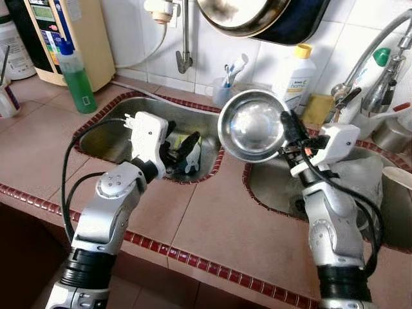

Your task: Kitchen organization

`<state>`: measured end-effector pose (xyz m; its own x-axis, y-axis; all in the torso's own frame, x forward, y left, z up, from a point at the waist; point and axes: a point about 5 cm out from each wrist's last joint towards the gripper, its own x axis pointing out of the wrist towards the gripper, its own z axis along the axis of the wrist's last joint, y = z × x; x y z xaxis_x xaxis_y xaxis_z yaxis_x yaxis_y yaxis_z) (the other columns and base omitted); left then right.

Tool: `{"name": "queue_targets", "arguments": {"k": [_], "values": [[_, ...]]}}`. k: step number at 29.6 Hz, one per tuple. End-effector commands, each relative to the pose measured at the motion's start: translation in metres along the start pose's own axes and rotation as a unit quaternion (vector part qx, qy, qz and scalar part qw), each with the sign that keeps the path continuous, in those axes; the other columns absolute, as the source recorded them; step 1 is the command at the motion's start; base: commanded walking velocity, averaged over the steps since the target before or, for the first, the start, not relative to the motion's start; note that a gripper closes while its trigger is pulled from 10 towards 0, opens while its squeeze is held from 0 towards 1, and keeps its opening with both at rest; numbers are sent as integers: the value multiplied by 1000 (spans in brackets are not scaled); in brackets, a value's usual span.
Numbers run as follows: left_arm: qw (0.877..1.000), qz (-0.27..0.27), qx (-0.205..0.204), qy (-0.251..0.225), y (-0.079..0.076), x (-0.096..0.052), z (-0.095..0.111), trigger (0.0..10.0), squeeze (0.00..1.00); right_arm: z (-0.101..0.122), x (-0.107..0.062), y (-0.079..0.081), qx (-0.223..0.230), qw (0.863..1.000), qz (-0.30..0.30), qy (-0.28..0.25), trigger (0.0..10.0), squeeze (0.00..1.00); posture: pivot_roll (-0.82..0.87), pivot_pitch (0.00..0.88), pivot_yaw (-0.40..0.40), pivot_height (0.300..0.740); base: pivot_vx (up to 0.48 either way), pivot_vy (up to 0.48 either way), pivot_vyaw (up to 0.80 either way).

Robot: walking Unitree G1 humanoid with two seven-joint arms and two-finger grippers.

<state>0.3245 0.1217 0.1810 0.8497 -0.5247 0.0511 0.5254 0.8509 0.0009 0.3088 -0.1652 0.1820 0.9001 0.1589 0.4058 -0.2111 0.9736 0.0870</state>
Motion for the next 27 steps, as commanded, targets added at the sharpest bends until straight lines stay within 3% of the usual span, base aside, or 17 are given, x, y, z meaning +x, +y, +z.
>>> {"name": "queue_targets", "arguments": {"k": [1, 5, 11, 22, 27], "values": [[1000, -1, -4, -7, 0, 2, 1, 10000, 0, 7, 0, 1, -23, 1000, -7, -17, 10000, 0, 30, 0, -6, 740, 0, 0, 0], [1000, 7, -19, -13, 2, 4, -2, 10000, 0, 1, -4, 11, -50, 999, -5, -6, 10000, 0, 30, 0, -10, 740, 0, 70, 0], [999, 12, -26, -17, 2, 4, -3, 10000, 0, 0, -3, 18, -55, 998, -2, -6, 10000, 0, 41, 0, -19, 740, 0, 317, 0], [998, 19, -35, -39, 1, 0, -8, 10000, 0, 2, -1, 18, -71, 997, -12, -14, 10000, 0, 54, 0, -33, 740, 0, 320, 0], [999, 15, -17, -31, 1, -1, -17, 10000, 0, -1, -3, 18, -78, 997, -9, -5, 10000, 0, 51, 0, -32, 740, 0, 305, 0]]}}
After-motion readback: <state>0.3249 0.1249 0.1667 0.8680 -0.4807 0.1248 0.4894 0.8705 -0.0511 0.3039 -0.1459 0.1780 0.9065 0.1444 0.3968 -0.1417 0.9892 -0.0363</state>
